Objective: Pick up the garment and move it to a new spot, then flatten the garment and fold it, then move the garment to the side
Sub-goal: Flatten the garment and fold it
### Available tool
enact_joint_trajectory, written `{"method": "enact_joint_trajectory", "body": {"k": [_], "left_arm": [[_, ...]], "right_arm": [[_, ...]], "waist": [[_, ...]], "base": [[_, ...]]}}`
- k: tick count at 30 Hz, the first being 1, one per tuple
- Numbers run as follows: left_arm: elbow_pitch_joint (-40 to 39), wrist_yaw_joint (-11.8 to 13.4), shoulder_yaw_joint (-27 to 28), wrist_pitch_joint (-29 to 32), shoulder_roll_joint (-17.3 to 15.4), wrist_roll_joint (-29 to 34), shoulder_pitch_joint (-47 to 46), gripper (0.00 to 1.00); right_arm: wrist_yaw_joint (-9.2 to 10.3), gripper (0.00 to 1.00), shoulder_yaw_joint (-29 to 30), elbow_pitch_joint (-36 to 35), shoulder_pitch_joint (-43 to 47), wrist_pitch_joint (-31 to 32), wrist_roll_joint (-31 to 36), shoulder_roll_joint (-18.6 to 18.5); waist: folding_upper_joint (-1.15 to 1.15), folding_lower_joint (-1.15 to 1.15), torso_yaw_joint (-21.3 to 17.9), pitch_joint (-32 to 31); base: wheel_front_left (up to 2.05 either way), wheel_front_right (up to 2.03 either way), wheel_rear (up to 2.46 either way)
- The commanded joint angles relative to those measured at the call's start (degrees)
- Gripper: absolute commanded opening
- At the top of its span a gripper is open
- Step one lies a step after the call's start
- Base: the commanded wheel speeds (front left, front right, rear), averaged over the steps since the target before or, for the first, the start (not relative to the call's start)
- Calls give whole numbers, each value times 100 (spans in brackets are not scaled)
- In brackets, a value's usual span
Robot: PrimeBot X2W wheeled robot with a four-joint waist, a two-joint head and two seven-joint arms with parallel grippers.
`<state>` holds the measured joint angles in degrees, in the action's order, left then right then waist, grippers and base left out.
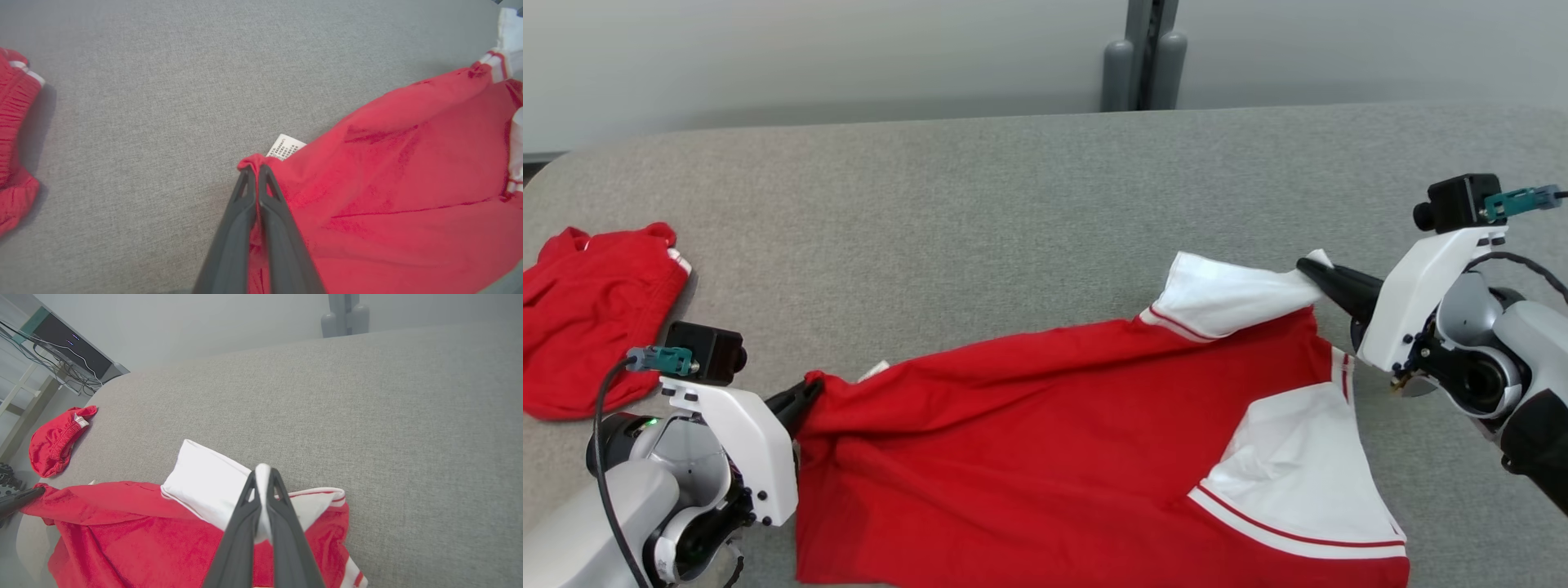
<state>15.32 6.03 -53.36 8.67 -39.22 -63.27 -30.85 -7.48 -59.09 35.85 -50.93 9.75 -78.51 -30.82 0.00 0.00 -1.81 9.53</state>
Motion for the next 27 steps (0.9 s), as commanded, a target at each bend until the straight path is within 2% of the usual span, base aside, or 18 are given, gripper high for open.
{"method": "enact_joint_trajectory", "body": {"k": [1,8,15,27], "left_arm": [[-89,-61,5,141,-81,-115,52,0],[-673,-145,80,848,-471,-662,132,0],[-1085,70,52,1172,-840,-833,344,0],[-1362,346,-65,1492,-1167,-830,500,0]], "right_arm": [[-5,0,-37,-69,96,42,-53,-39],[-5,0,-244,-298,219,319,-279,-131],[-5,0,-369,-647,464,722,-637,-316],[-5,0,-372,-1183,927,898,-1032,-608]], "waist": [[0,0,-73,-72],[0,0,-226,-204],[0,0,-309,-303],[0,0,-338,-348]], "base": [[0,0,0],[0,0,0],[0,0,0],[0,0,0]]}}
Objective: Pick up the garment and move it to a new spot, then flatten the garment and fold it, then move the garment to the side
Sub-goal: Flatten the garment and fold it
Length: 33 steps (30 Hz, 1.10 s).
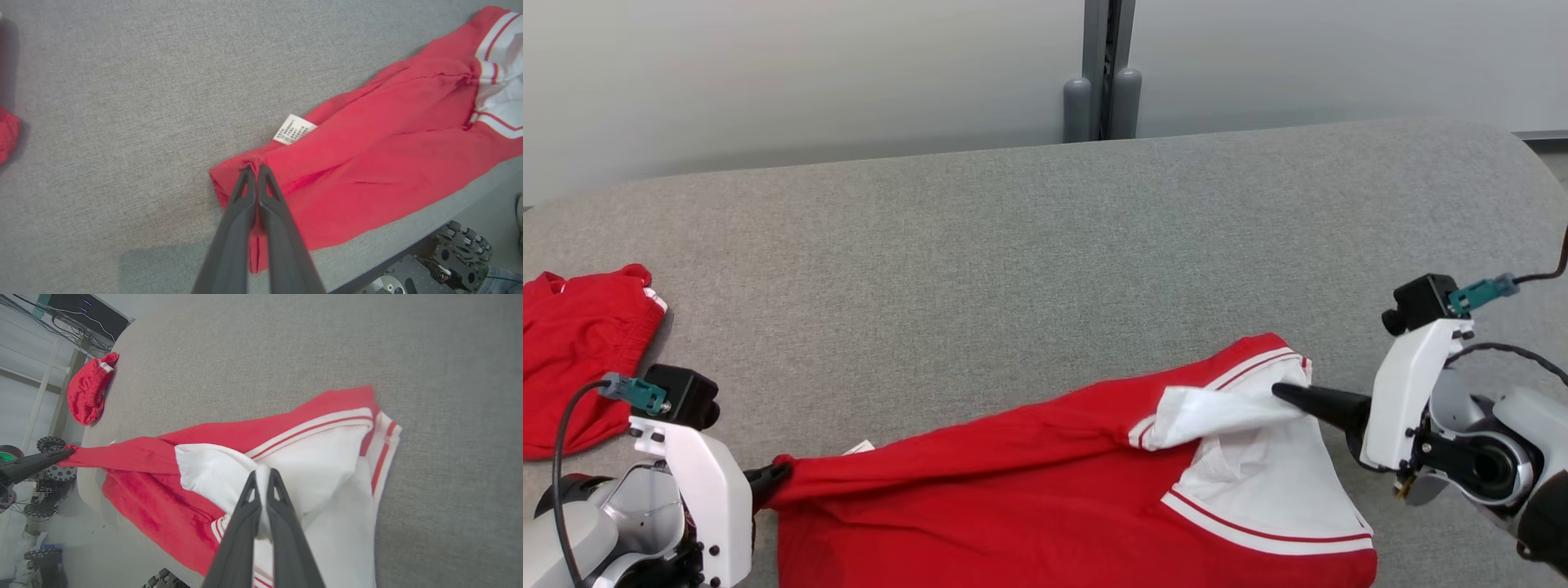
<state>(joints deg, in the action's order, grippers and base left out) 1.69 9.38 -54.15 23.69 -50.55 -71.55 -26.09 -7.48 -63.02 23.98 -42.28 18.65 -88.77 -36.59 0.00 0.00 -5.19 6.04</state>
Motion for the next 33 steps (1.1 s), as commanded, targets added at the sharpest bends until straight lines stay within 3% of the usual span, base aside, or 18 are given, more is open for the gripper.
{"method": "enact_joint_trajectory", "body": {"k": [1,19,26,27,29,30,33], "left_arm": [[-15,34,14,-3,-55,3,35,0],[-178,245,-33,46,-167,61,133,0],[-236,278,-64,77,-134,-15,233,0],[-239,283,-66,71,-127,-25,240,7],[-248,283,-80,60,-106,-53,258,56],[-256,284,-80,57,-102,-59,270,100],[-275,296,-97,38,-91,-82,366,100]], "right_arm": [[-5,0,32,-39,109,24,-54,-66],[-5,0,132,-899,821,169,-725,-449],[-5,0,31,-732,878,151,-640,-436],[-5,24,29,-691,875,118,-620,-423],[-5,100,13,-643,887,77,-608,-378],[-5,100,5,-610,900,58,-608,-358],[-5,100,11,-540,938,1,-644,-310]], "waist": [[0,0,-4,1],[0,0,-75,54],[0,0,-91,52],[0,0,-90,49],[0,0,-84,38],[0,0,-81,31],[0,0,-66,1]], "base": [[0,0,0],[0,0,0],[0,0,0],[0,0,0],[0,0,0],[0,0,0],[0,0,0]]}}
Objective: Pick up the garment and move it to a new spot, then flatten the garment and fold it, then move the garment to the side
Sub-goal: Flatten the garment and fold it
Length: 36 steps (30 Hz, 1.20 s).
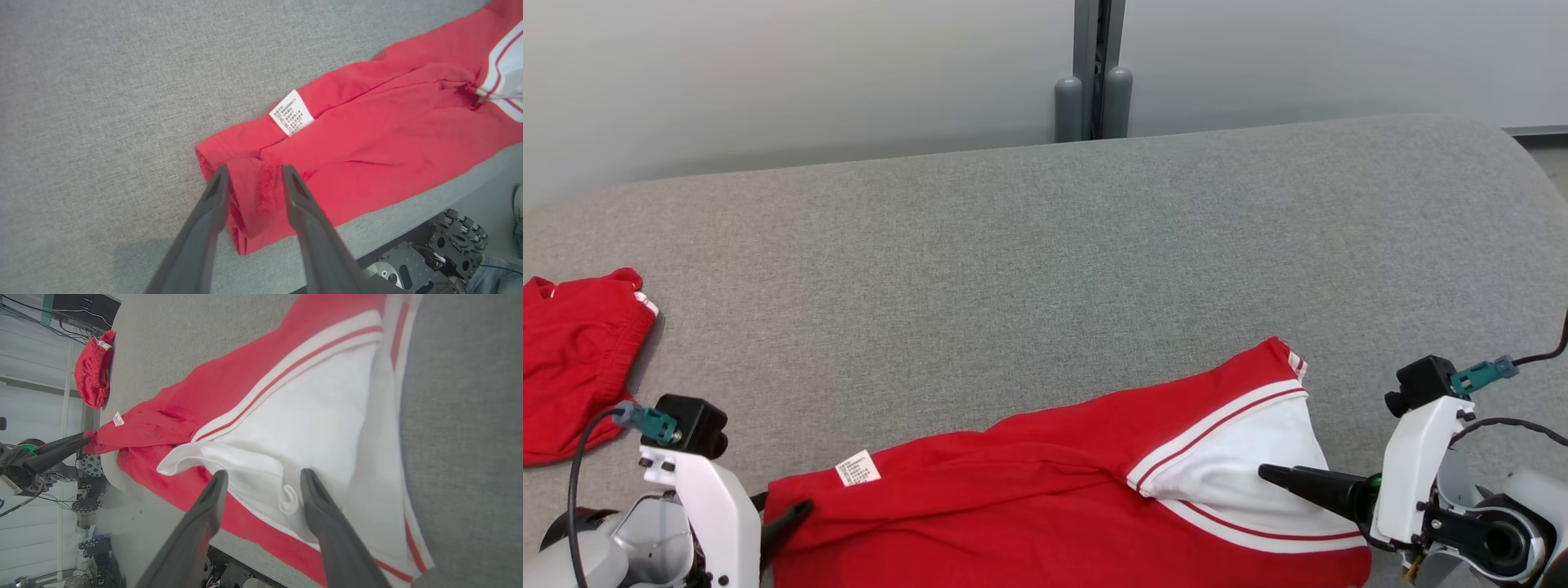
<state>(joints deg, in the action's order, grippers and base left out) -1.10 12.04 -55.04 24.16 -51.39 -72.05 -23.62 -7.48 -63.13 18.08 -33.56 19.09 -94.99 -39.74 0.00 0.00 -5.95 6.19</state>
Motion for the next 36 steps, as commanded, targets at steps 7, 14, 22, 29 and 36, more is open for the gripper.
{"method": "enact_joint_trajectory", "body": {"k": [7,14,22,29,36], "left_arm": [[-100,257,146,-262,-166,27,202,100],[-458,578,464,-956,-409,148,380,100],[-593,896,894,-2268,-233,428,616,100],[-395,1131,1269,-3526,178,649,887,100],[-159,1282,1960,-3936,891,1298,1143,100]], "right_arm": [[-5,100,71,-40,224,-175,-110,-80],[-5,100,284,-299,484,-846,-46,-241],[-5,100,629,-103,716,-2279,411,-303],[-5,100,977,374,782,-3302,925,13],[-5,100,1932,878,1019,-3432,1703,528]], "waist": [[0,0,63,-118],[0,0,109,-218],[0,0,177,-262],[0,0,189,-240],[0,0,225,-313]], "base": [[0,0,0],[0,0,0],[0,0,0],[0,0,0],[0,0,0]]}}
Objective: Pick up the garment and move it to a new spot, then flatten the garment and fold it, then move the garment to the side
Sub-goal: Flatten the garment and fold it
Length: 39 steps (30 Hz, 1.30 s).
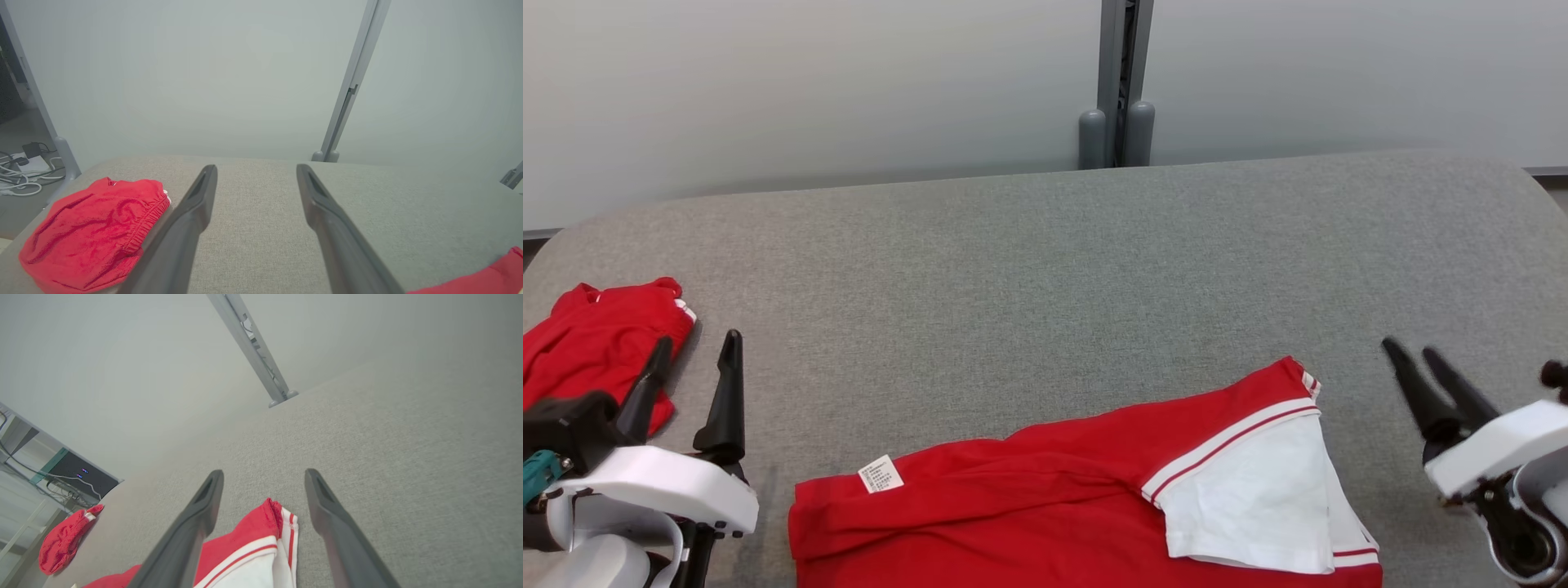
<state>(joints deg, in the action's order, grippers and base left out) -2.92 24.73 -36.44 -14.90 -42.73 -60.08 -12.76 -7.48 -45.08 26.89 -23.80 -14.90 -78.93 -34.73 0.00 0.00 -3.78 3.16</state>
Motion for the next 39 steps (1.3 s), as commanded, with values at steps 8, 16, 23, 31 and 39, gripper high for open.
{"method": "enact_joint_trajectory", "body": {"k": [8,16,23,31,39], "left_arm": [[259,-532,1603,-25,1326,1427,869,100],[527,-1168,2409,-26,2128,2249,1218,100],[900,-1734,2795,-27,2675,2714,1201,100],[1222,-2179,3058,-27,2994,3039,1077,100],[1395,-2424,3270,-27,3186,3275,1068,100]], "right_arm": [[-5,100,2565,-241,1084,-31,2319,1176],[-5,100,2765,-41,1456,-32,3452,1571],[-5,100,2518,560,1335,281,3677,1805],[-5,100,2376,1259,1120,641,3524,2025],[-5,100,2208,1760,1023,1594,3220,2245]], "waist": [[0,0,86,-53],[0,0,107,-24],[0,0,150,23],[0,0,242,24],[0,0,276,16]], "base": [[0,0,0],[0,0,0],[0,0,0],[0,0,0],[0,0,0]]}}
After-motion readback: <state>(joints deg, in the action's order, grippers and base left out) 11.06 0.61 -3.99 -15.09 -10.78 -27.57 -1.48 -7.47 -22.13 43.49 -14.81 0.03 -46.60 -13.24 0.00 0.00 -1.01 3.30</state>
